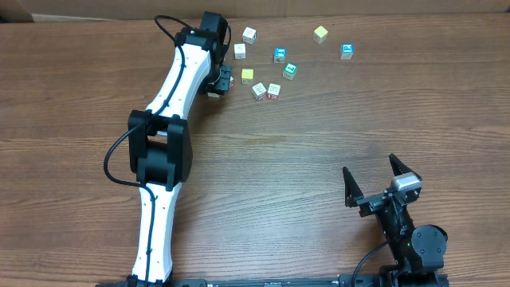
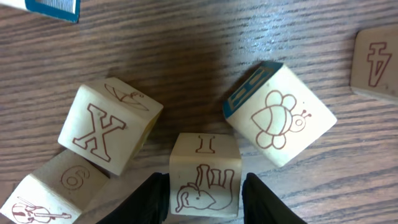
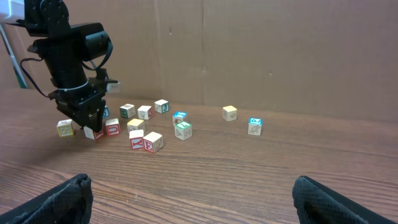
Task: Form a circle
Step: 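Lower the left gripper onto the block with letter I and close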
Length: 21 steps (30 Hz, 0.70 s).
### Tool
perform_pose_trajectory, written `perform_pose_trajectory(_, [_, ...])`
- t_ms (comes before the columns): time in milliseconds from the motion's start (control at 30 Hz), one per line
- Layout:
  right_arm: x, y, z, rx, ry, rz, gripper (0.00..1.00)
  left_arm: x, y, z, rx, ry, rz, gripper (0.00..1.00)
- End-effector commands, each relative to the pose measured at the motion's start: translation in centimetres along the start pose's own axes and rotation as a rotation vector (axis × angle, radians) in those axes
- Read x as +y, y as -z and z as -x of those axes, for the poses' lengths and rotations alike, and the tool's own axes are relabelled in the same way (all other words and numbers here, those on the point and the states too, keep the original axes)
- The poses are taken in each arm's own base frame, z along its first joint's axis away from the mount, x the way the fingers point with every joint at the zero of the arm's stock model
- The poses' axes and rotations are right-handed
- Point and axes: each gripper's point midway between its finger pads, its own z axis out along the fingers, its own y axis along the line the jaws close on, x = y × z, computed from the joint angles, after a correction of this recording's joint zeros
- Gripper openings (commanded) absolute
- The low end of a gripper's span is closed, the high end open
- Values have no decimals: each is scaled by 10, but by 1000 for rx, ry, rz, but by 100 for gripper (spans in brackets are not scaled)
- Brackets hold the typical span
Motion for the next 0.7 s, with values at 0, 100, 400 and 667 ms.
perform_pose_trajectory(0, [0,0,-2,-4,-5,0,100,-2,4,5,-16,-17,3,35])
perform_pose_trajectory(100, [0,0,-2,-4,-5,0,100,-2,4,5,-17,-16,3,32])
perform_pose_trajectory(400, [0,0,-2,-4,-5,0,100,-2,5,5,-18,-16,4,32])
perform_pose_trajectory(667, [0,0,-2,-4,-5,0,100,-1,10,5,-16,-17,4,29])
